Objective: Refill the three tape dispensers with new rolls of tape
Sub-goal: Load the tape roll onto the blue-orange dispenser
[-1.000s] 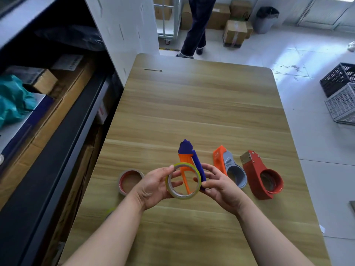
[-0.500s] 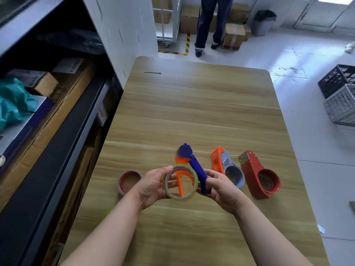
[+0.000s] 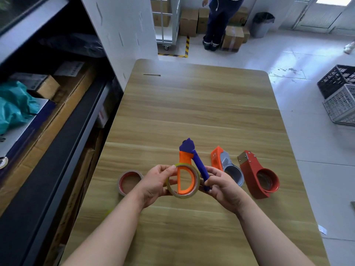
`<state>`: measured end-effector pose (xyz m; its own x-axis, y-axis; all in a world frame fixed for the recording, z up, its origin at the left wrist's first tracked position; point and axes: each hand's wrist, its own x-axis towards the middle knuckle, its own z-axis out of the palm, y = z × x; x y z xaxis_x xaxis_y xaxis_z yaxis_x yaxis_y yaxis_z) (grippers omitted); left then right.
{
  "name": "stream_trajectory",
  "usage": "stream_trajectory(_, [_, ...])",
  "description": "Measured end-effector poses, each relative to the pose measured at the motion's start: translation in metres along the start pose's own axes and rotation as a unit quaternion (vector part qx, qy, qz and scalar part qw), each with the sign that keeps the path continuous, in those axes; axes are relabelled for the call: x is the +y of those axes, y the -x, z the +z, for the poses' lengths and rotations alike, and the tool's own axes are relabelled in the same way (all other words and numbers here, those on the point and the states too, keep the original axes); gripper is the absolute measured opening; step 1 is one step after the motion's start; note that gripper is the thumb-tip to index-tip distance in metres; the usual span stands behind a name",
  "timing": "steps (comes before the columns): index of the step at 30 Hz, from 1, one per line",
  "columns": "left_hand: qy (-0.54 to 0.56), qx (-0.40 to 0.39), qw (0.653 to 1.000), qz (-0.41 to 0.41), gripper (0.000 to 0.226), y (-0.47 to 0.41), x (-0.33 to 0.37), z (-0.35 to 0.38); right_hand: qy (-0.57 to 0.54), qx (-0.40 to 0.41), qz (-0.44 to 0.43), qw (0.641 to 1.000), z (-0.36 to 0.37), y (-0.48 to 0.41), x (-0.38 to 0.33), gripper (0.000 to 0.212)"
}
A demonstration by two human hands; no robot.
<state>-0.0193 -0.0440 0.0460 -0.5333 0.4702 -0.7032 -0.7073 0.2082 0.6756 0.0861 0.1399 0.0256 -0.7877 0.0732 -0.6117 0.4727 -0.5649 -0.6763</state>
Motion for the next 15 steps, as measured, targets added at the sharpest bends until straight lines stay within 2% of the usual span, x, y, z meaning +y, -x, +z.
stream_trajectory(5, [0.009, 0.014, 1.0, 0.008, 0.031, -0.001, -0.005, 0.003, 0.014, -0.031, 0.002, 0.999, 0.009, 0.002, 0.005, 0.056])
stream_trajectory(9, [-0.009, -0.014, 1.0, 0.017, 0.034, -0.002, -0.01, 0.013, 0.064, -0.019, -0.007, 0.998, 0.023, 0.001, 0.006, 0.066])
stream_trajectory(11, [-0.008, -0.023, 1.0, 0.016, 0.032, -0.002, -0.008, 0.014, 0.085, -0.02, -0.02, 0.996, 0.025, 0.005, 0.003, 0.051])
stream_trajectory(14, [-0.024, -0.021, 0.999, 0.013, 0.03, -0.003, -0.005, 0.011, 0.102, -0.032, -0.049, 0.993, 0.021, 0.009, 0.0, 0.007])
stream_trajectory(15, [-0.04, -0.016, 0.999, 0.01, 0.032, -0.003, -0.005, 0.01, 0.107, -0.029, -0.056, 0.992, 0.02, 0.01, 0.0, 0.004])
